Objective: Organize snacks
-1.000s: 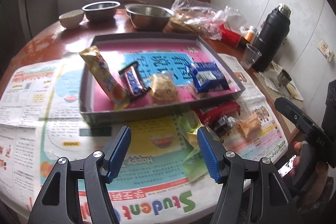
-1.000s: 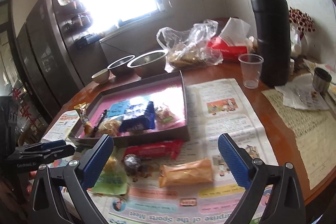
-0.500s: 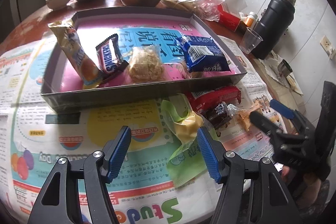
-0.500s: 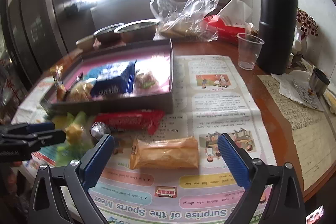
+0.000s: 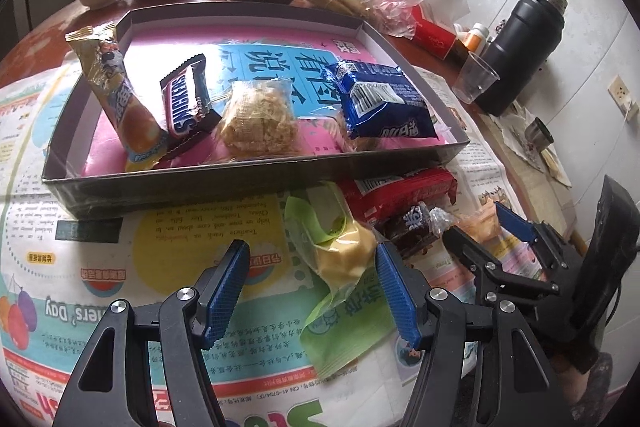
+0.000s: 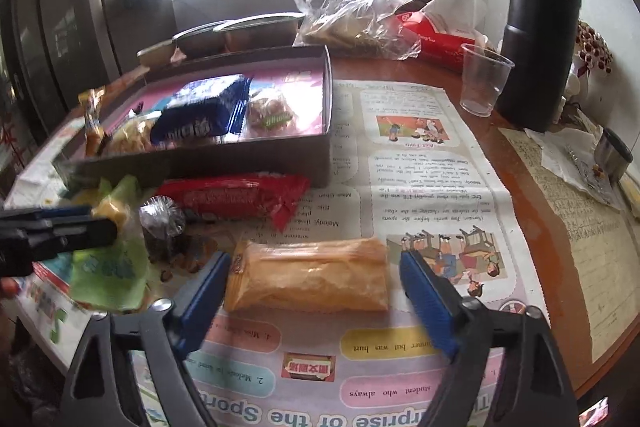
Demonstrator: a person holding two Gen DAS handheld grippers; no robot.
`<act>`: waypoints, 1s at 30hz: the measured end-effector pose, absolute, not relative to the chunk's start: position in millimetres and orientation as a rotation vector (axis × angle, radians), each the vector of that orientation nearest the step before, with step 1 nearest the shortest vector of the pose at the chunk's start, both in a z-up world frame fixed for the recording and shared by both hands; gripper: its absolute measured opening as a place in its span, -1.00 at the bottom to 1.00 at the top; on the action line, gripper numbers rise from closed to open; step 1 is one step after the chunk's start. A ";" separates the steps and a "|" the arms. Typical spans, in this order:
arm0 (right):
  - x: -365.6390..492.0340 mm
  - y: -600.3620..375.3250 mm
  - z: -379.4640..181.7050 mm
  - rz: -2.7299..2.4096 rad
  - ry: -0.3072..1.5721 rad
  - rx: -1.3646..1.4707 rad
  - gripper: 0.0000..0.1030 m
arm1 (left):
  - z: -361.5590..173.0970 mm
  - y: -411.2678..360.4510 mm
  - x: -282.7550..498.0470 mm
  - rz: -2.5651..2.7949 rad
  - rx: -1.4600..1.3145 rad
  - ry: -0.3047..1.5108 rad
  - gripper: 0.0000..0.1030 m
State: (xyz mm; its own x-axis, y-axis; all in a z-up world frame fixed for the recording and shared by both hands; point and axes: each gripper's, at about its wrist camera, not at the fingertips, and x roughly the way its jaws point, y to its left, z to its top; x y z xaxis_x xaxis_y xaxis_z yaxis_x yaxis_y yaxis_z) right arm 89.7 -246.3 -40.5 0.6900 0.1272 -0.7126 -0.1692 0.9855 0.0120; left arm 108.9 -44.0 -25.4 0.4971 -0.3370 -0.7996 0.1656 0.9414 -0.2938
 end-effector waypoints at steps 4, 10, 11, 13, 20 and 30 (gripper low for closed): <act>87.5 -243.7 -40.2 0.175 0.776 -0.072 0.47 | -25.9 -47.1 109.6 -0.305 -0.189 0.993 0.30; 88.1 -244.3 -39.7 0.171 0.772 -0.067 0.41 | -25.9 -54.0 109.5 -0.286 -0.180 0.968 0.30; 88.5 -244.1 -39.6 0.170 0.772 -0.066 0.40 | -26.0 -55.3 109.2 -0.286 -0.173 0.966 0.26; 88.4 -243.1 -39.5 0.169 0.770 -0.065 0.39 | -26.2 -58.9 108.8 -0.280 -0.152 0.960 -0.04; 87.3 -238.2 -39.0 0.174 0.763 -0.073 0.35 | -27.3 -61.1 107.0 -0.293 -0.115 0.942 -0.29; 85.8 -241.3 -33.0 0.183 0.750 -0.035 0.32 | -18.0 -40.5 100.4 -0.272 -0.154 0.920 -0.33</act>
